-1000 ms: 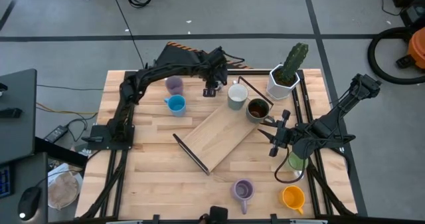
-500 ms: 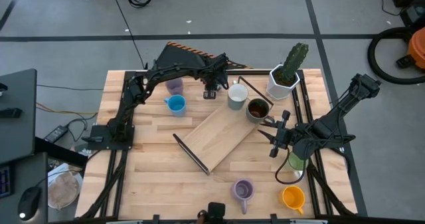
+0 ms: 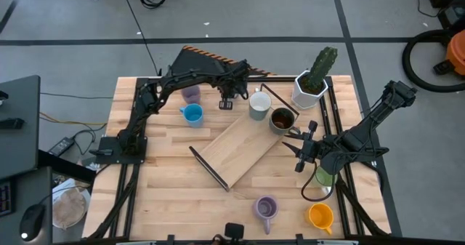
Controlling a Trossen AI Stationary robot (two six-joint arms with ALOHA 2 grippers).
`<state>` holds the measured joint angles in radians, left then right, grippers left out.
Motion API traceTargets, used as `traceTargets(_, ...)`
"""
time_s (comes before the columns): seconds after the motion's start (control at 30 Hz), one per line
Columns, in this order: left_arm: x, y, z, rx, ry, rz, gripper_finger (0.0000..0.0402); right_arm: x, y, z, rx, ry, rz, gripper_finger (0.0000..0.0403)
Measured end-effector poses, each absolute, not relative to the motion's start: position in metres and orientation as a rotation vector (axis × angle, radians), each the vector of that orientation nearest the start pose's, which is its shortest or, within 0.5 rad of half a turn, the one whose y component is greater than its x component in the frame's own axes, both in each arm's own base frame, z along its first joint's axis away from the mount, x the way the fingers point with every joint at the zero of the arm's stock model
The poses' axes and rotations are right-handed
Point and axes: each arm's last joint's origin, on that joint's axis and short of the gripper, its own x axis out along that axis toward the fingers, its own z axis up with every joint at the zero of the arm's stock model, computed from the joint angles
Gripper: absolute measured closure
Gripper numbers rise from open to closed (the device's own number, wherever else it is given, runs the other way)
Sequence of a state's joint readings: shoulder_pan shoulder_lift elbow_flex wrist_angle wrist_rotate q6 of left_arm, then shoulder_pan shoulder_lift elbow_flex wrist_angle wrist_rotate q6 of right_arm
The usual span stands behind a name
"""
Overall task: Place coffee mugs
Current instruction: Put the blue white mug on the shelf
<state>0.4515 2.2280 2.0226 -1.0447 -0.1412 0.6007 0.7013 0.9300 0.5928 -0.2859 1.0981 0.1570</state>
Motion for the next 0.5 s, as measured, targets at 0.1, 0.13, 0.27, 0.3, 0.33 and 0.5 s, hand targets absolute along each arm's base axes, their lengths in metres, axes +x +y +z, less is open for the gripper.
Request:
traceTargets(0.1, 0.411, 0.200, 0.241, 0.336, 1.358, 0.112, 0.0384, 0.153, 0.096, 0.244, -0.338, 0.357, -0.411, 0.0284)
traceTargets(0.13, 0.408, 0.198, 0.251, 0.346, 1.343, 0.118, 0.0384, 0.153, 0.096, 0.243, -0.339, 0.357, -0.411, 0.0284)
traceTargets(0.27, 0.388, 0.179, 0.289, 0.344, 1.343, 0.074, 0.0384, 0.153, 0.096, 0.243, -0.341, 0.359, -0.411, 0.0284)
traceTargets(0.3, 0.384, 0.173, 0.293, 0.331, 1.355, 0.046, 0.0384, 0.153, 0.096, 0.243, -0.341, 0.359, -0.411, 0.0284)
traceTargets(0.33, 0.382, 0.167, 0.296, 0.316, 1.365, 0.015, 0.0384, 0.153, 0.096, 0.243, -0.341, 0.359, -0.411, 0.0284)
traceTargets(0.5, 0.379, 0.124, 0.310, 0.332, 1.378, -0.119, 0.0384, 0.153, 0.096, 0.244, -0.340, 0.357, -0.410, 0.0284)
